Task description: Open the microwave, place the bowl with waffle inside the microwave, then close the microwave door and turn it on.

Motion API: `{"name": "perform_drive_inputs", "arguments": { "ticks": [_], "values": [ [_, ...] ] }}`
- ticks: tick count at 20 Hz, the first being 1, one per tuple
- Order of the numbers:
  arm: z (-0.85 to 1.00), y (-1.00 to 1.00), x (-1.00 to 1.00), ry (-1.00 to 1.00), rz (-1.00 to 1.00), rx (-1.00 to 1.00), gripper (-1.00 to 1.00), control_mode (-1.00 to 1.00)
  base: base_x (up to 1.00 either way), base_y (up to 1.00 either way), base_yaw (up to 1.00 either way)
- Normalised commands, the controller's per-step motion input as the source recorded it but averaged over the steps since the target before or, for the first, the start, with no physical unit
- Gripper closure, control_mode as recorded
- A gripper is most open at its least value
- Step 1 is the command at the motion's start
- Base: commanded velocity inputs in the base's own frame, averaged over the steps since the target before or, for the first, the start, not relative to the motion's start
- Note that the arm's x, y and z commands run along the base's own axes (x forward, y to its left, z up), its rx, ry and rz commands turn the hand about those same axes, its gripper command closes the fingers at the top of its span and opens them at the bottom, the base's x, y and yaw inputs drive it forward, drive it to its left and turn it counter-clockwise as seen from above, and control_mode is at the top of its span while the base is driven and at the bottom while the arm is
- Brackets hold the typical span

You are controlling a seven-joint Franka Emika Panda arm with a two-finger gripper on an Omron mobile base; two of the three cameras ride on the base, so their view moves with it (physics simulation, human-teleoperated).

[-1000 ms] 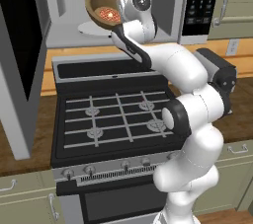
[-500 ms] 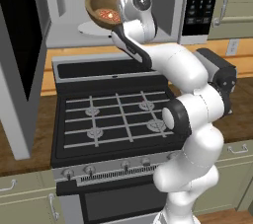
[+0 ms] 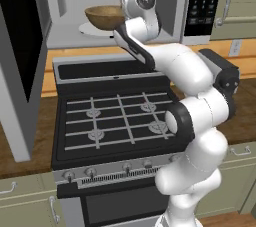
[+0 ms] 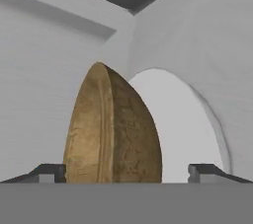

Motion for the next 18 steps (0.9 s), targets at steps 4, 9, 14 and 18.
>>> {"name": "perform_drive_inputs", "arguments": {
  "ticks": [4,9,14,18],
  "values": [
    [0.25,0.0,-0.93,-0.17,0.02,0.0,-1.0,-1.0,0.0,0.0,0.0],
    [0.0,0.0,-1.0,-0.03,0.0,-0.05,-1.0,-1.0,0.0,0.0,0.0],
    [0.0,0.0,-1.0,-0.01,0.03,-0.07,-1.0,-1.0,0.0,0.0,0.0],
    [0.0,0.0,-1.0,0.0,0.09,-0.13,-1.0,-1.0,0.0,0.0,0.0]
  ]
}}
